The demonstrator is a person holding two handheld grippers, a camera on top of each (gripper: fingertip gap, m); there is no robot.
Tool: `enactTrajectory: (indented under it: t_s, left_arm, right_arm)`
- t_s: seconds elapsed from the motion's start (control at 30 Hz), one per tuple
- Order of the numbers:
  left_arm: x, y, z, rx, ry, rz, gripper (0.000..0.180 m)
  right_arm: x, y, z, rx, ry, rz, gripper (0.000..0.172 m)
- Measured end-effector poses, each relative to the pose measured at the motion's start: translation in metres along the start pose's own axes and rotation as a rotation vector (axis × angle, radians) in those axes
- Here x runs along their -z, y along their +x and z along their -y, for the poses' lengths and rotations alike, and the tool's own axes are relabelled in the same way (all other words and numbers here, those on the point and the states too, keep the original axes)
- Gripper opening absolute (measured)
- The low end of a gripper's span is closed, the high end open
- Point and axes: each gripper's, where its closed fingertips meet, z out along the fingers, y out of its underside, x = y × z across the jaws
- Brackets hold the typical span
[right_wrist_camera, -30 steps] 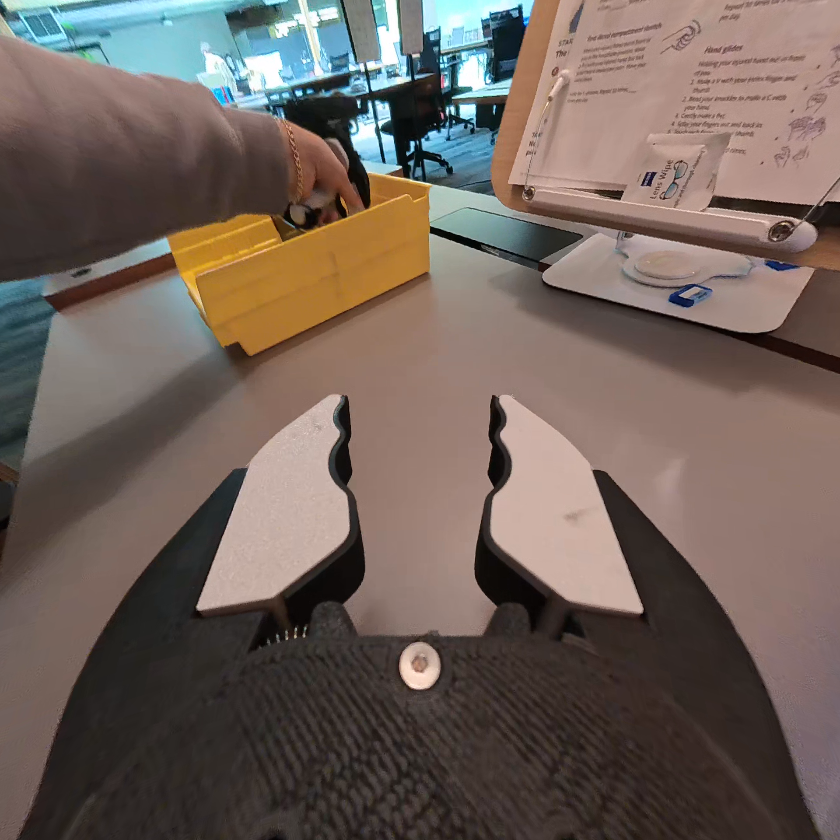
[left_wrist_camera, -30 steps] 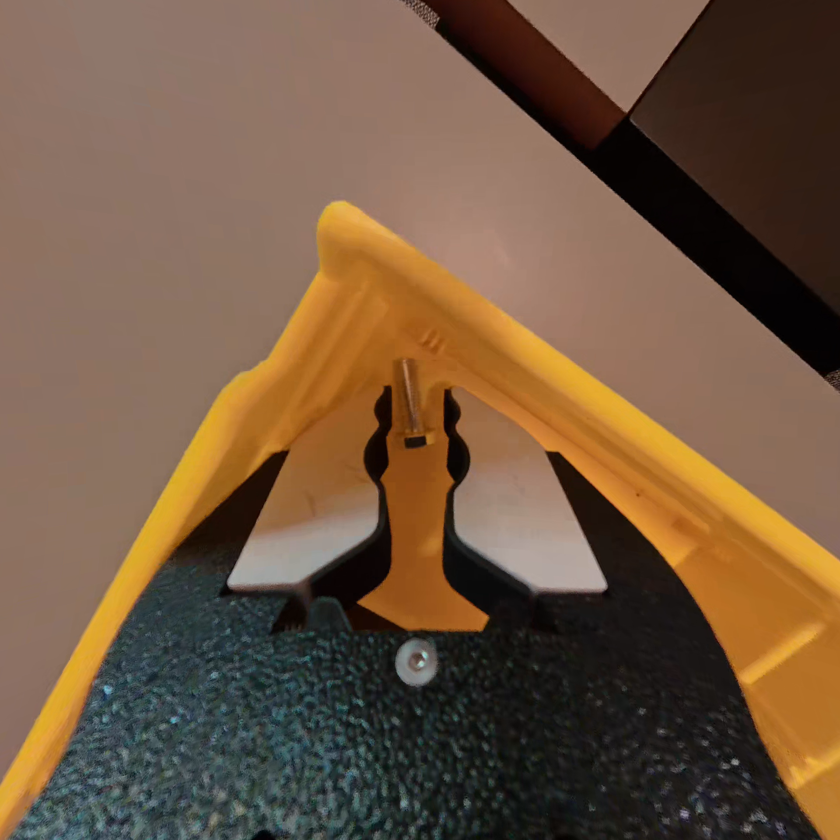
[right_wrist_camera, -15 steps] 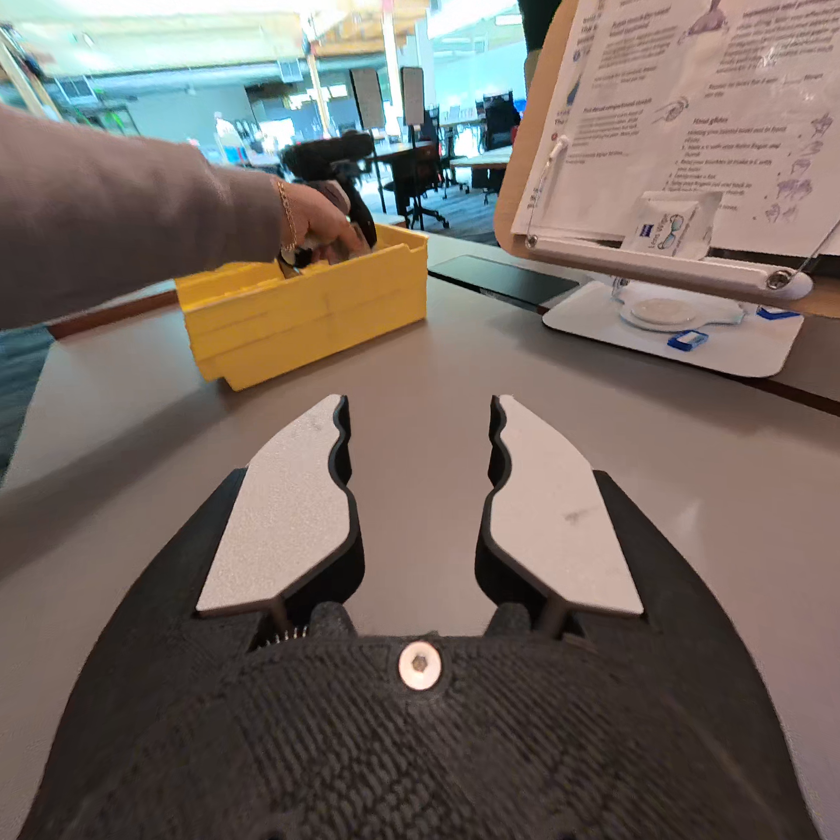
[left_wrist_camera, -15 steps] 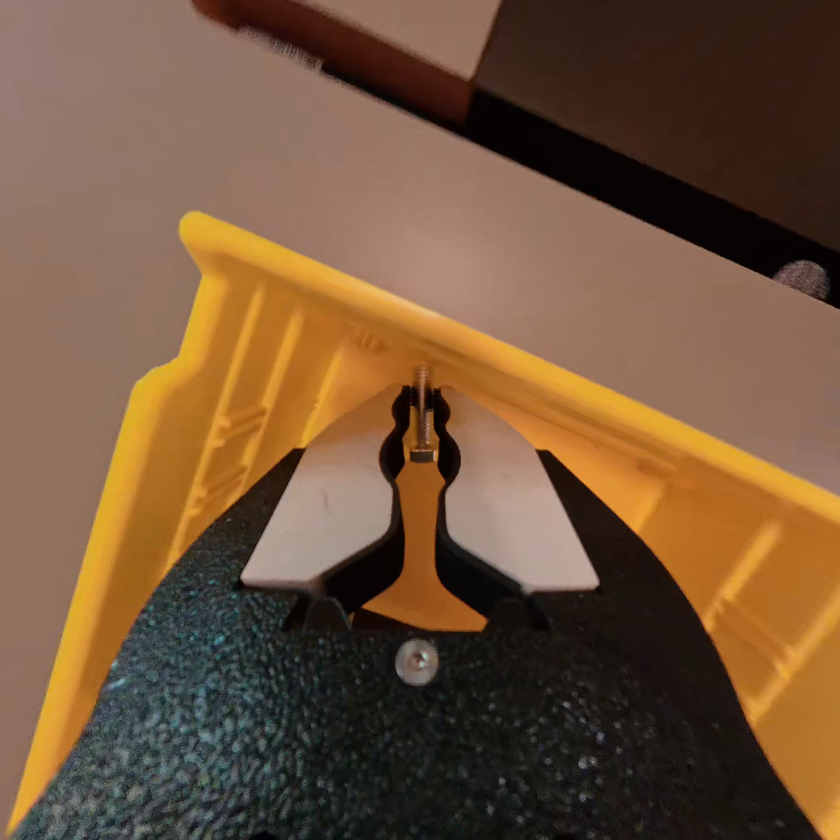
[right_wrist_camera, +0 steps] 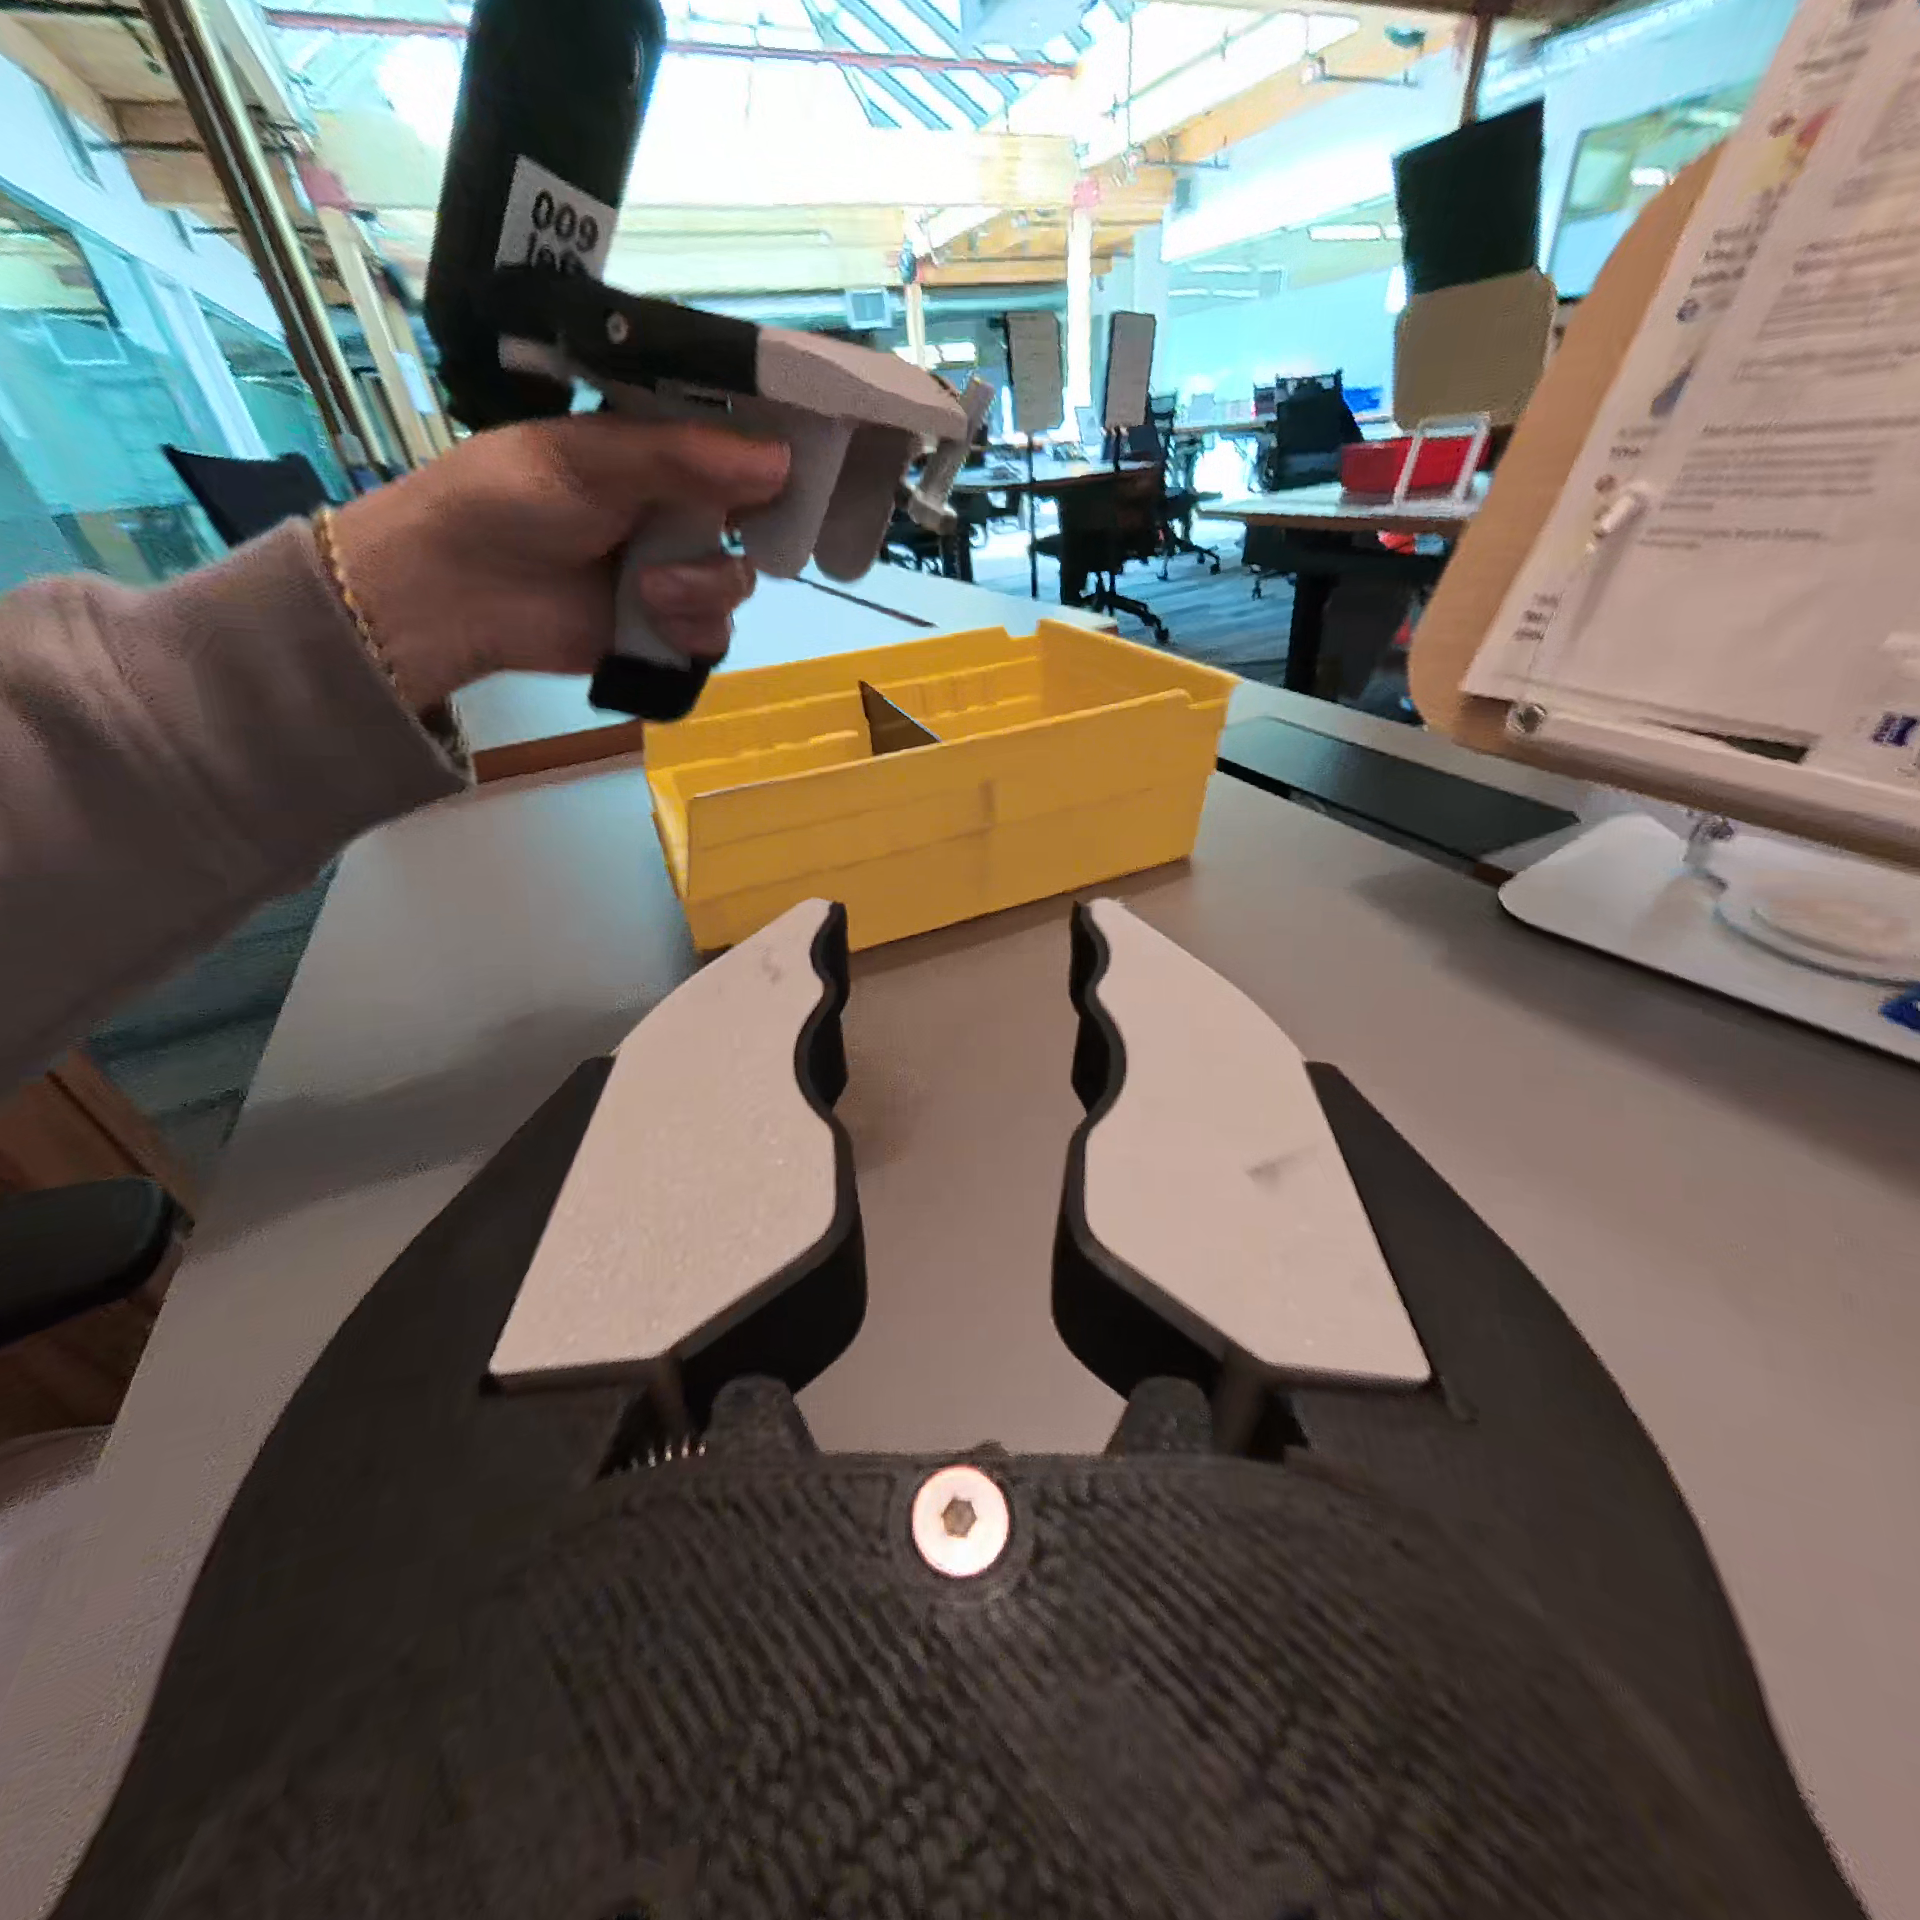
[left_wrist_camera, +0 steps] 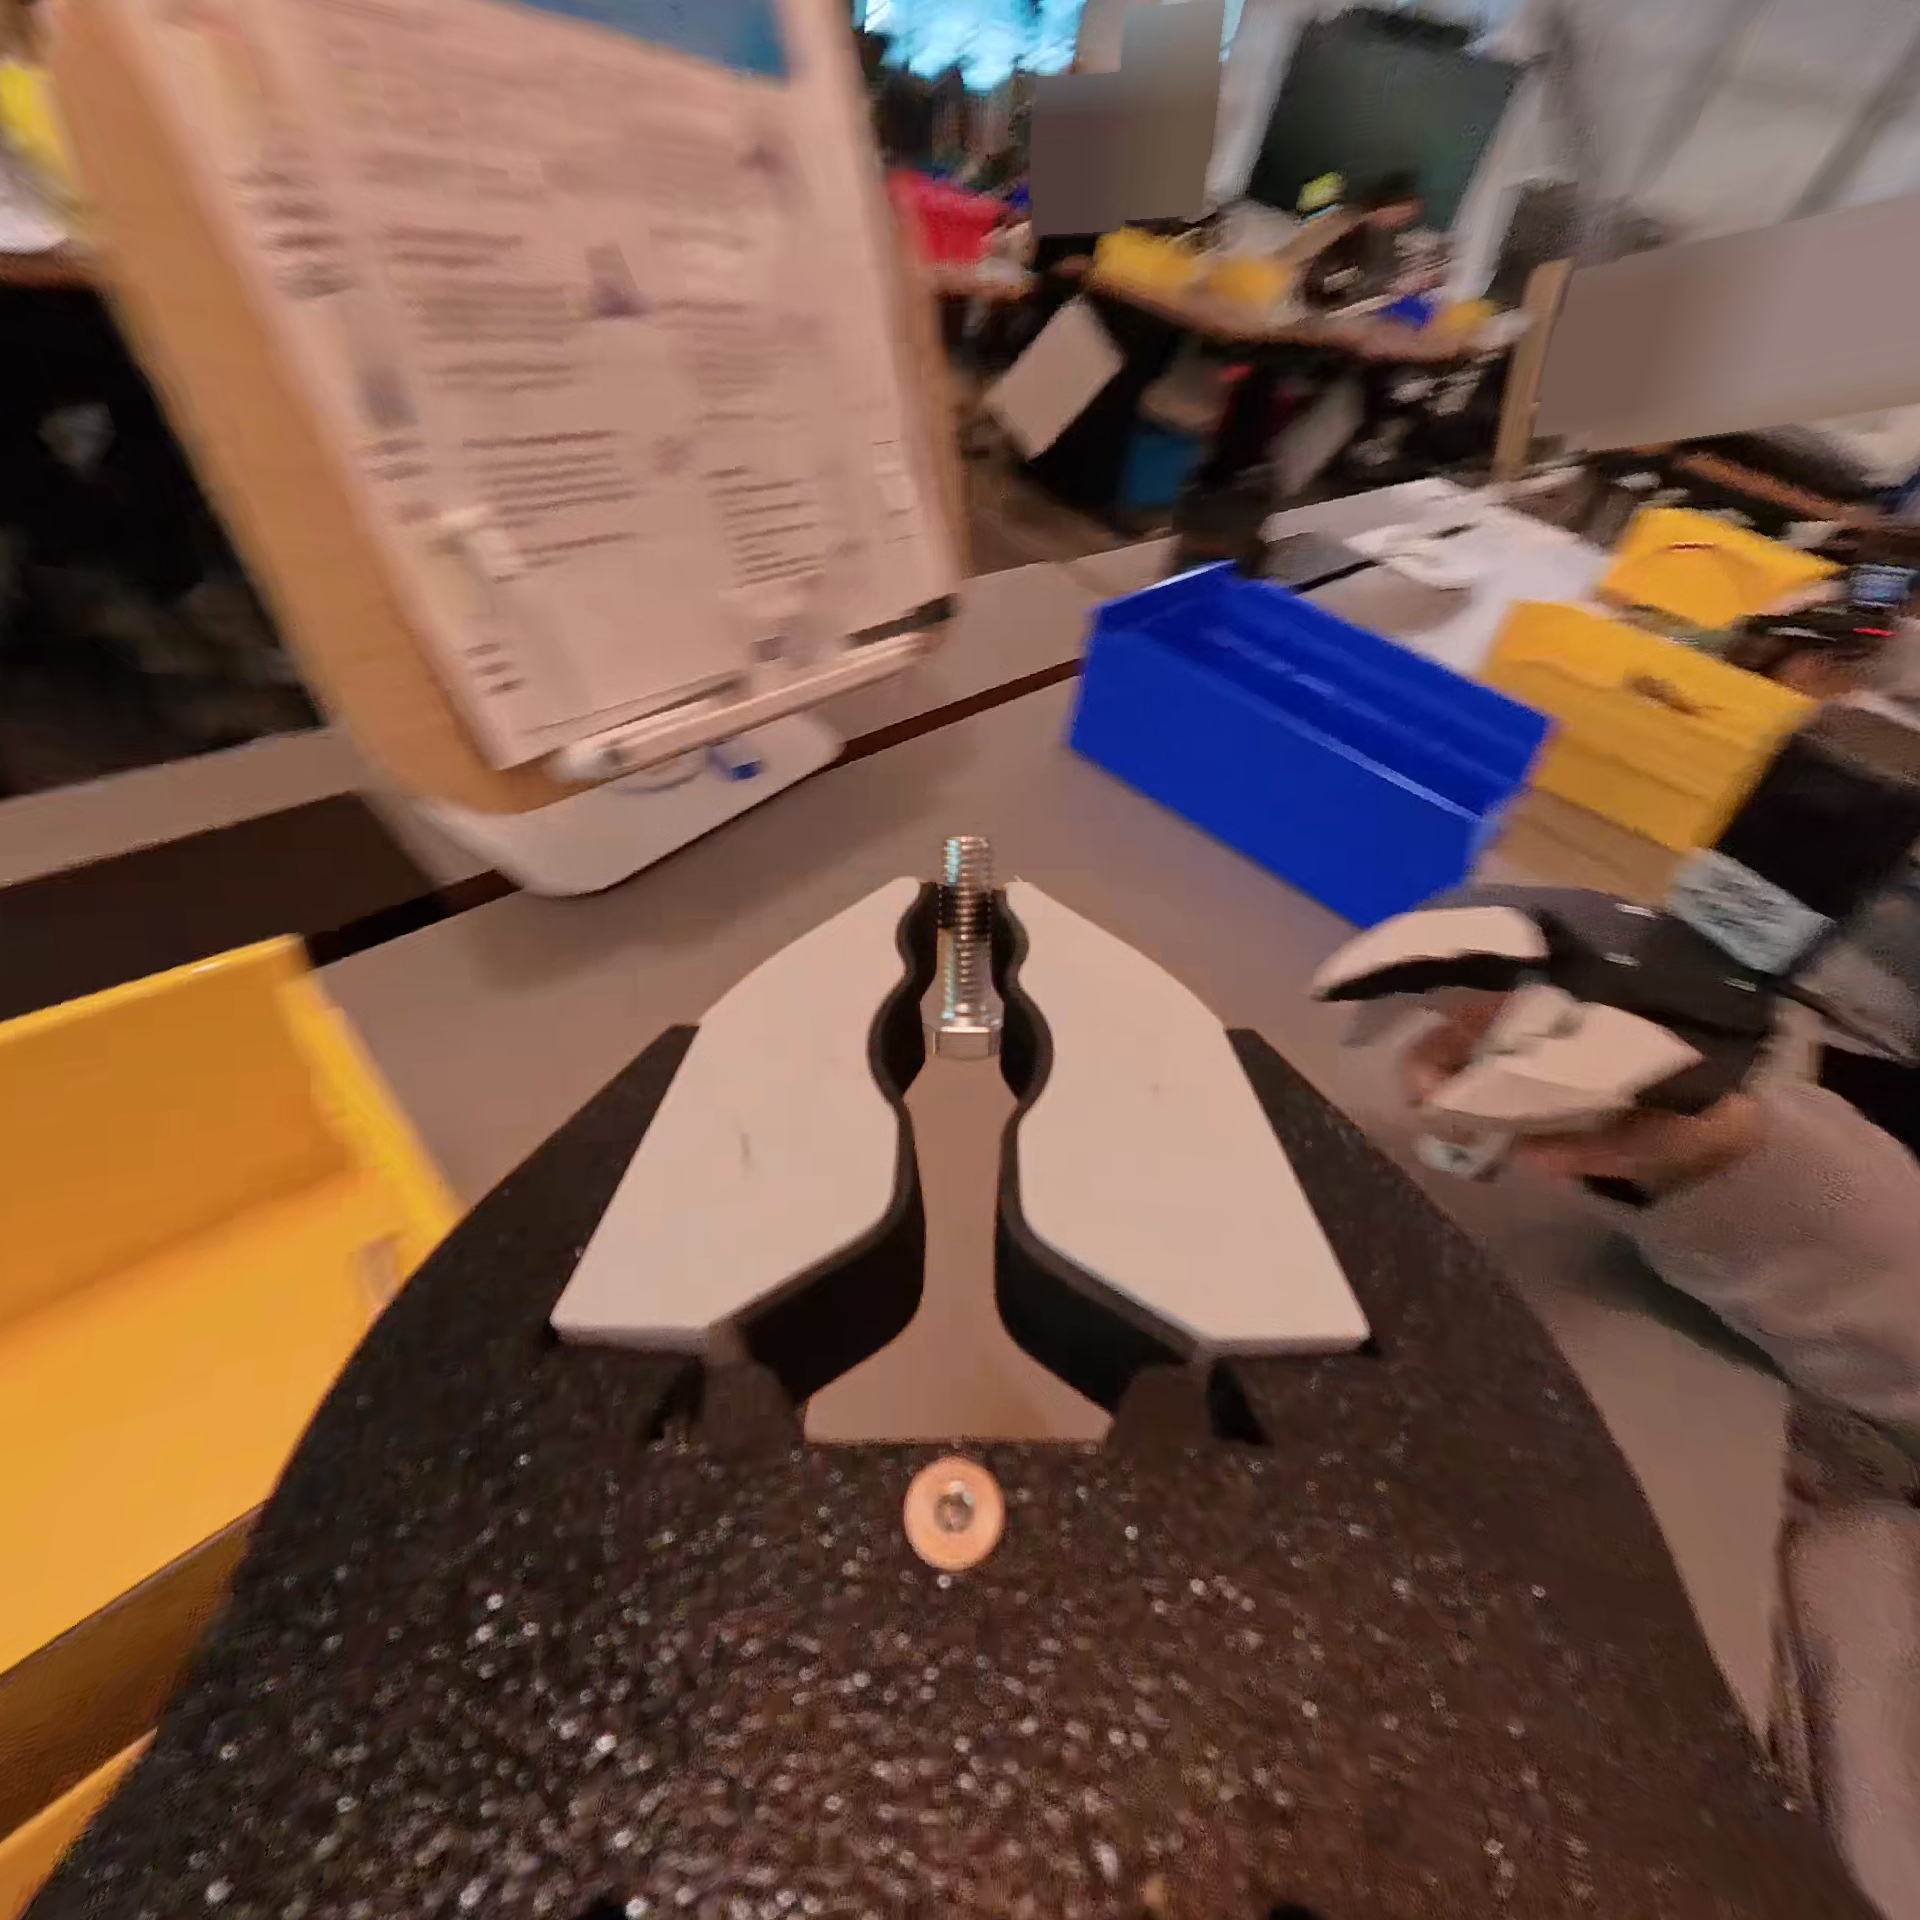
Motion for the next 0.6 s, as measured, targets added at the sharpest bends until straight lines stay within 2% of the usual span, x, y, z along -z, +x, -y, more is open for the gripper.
enactTrajectory:
  t_s: [0.03,0.13,0.23,0.37,0.6]
  left_arm:
    - [-0.003,0.022,-0.004,-0.022,0.031,-0.057,0.009]
    - [-0.014,0.074,-0.021,-0.030,0.084,-0.214,0.009]
    - [-0.022,0.111,-0.031,-0.065,0.183,-0.323,0.009]
    - [-0.029,0.132,-0.044,-0.038,0.246,-0.403,0.008]
    - [-0.037,0.136,-0.052,0.023,0.274,-0.441,0.008]
  right_arm:
    - [-0.003,-0.006,0.001,0.005,0.016,0.019,0.039]
    - [-0.009,-0.023,0.001,0.012,0.034,0.078,0.039]
    - [-0.007,-0.033,0.013,0.040,0.123,0.092,0.037]
    - [0.001,-0.036,0.027,0.000,0.224,0.126,0.028]
    - [0.002,-0.034,0.023,-0.002,0.210,0.154,0.015]
